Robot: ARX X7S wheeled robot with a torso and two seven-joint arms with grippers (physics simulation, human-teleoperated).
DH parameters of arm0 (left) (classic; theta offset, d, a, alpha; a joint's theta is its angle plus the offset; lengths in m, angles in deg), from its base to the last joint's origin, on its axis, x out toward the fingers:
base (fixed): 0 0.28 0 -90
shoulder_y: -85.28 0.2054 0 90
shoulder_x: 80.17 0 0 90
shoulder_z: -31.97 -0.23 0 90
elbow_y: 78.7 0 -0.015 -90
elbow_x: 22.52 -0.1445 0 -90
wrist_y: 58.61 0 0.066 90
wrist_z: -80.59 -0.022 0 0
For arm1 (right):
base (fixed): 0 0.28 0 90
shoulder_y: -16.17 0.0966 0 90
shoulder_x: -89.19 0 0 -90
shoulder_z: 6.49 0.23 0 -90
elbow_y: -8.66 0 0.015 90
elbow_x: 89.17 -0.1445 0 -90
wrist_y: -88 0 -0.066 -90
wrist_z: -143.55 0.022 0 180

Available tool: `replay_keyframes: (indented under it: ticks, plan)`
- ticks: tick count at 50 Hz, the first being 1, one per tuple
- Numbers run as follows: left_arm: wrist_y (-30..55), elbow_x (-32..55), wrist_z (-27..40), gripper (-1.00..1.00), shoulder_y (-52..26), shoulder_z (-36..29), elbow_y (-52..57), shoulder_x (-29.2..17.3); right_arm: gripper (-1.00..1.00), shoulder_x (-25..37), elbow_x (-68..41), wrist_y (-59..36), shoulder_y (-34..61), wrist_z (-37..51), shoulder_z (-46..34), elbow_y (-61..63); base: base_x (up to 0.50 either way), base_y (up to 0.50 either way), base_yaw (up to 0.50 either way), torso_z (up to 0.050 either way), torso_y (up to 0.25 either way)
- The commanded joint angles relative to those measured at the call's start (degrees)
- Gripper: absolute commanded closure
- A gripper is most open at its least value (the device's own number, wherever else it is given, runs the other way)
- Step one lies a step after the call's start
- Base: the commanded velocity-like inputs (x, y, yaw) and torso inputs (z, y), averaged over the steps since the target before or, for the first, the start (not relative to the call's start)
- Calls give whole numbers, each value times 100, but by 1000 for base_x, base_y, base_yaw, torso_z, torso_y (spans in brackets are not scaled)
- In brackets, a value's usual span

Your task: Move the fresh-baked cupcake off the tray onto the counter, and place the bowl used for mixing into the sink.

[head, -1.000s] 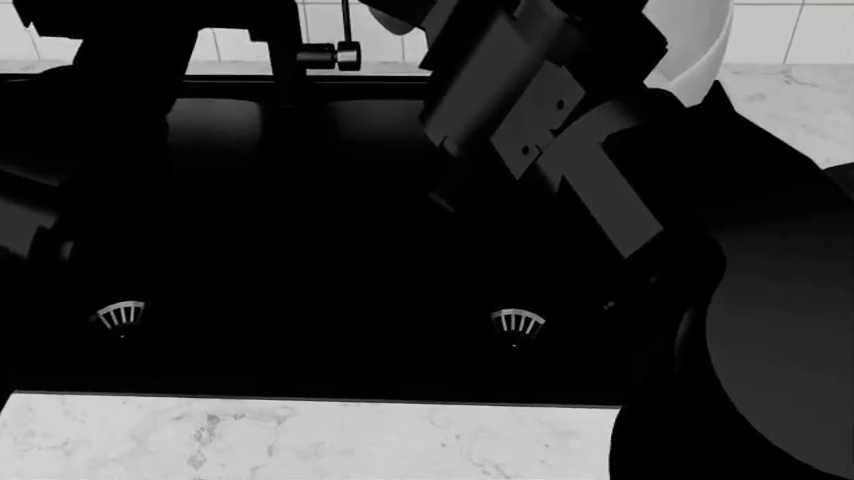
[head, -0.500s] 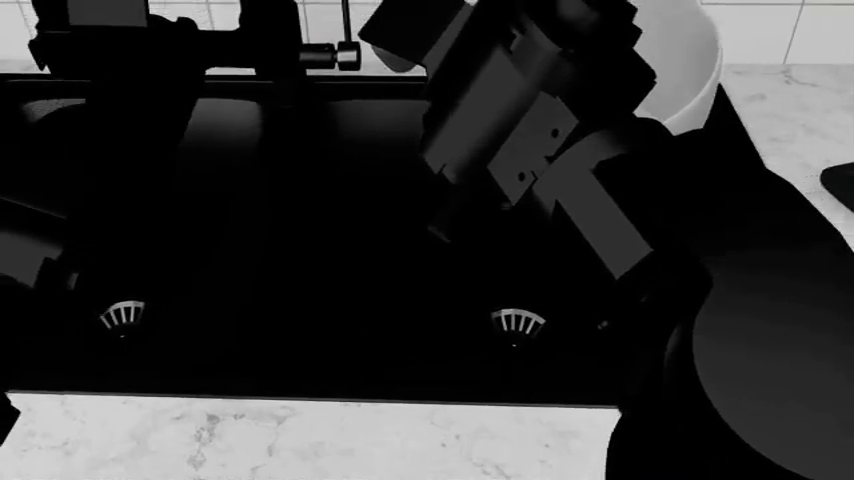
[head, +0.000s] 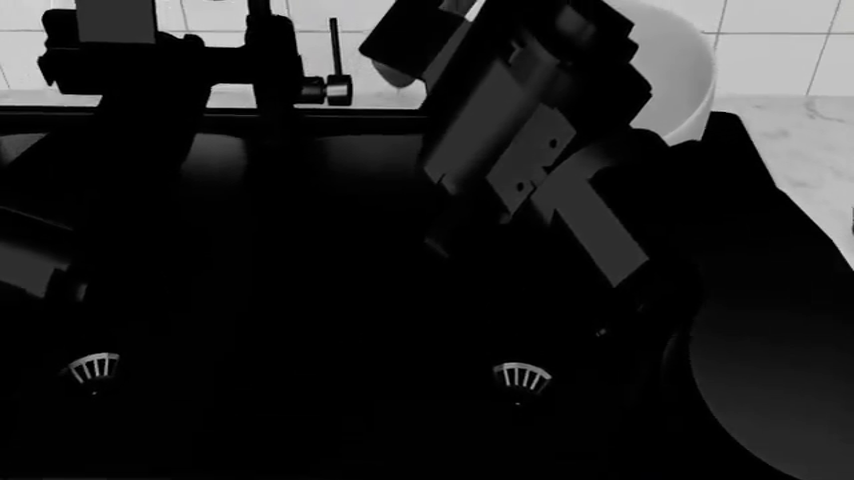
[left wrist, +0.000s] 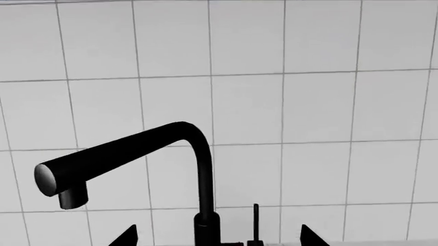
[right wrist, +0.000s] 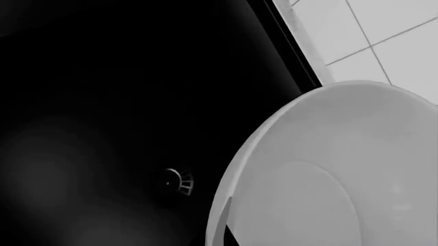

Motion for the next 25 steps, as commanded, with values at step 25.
replay_keyframes:
  ticks: [25]
  plan:
    - [35,35,-79,-100,263,42,-171,107,100,84,92,-60,-18,40,-37,193,287,0,0,0,1]
